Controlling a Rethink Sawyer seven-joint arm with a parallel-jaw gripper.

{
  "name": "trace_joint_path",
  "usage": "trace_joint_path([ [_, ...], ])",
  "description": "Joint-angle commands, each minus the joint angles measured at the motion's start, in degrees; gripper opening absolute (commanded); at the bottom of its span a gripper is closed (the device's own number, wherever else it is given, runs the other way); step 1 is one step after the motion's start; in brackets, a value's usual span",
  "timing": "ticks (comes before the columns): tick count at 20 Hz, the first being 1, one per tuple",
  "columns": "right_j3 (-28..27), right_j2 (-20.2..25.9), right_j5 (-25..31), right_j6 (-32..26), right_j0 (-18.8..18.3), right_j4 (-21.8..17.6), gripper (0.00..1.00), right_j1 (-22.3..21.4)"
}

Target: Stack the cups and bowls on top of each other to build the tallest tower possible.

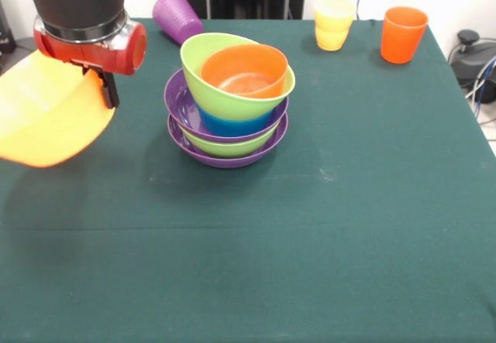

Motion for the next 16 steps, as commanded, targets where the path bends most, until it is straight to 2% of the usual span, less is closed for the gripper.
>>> trace_joint_path([
  [1,6.0,1.7,5.9,3.0,2.4,1.0,0.00,-4.3],
  [7,8.9,3.3,3.1,2.3,1.9,2.4,0.00,-7.1],
  [16,9.0,2.2,7.9,2.7,3.1,2.9,0.00,-9.7],
])
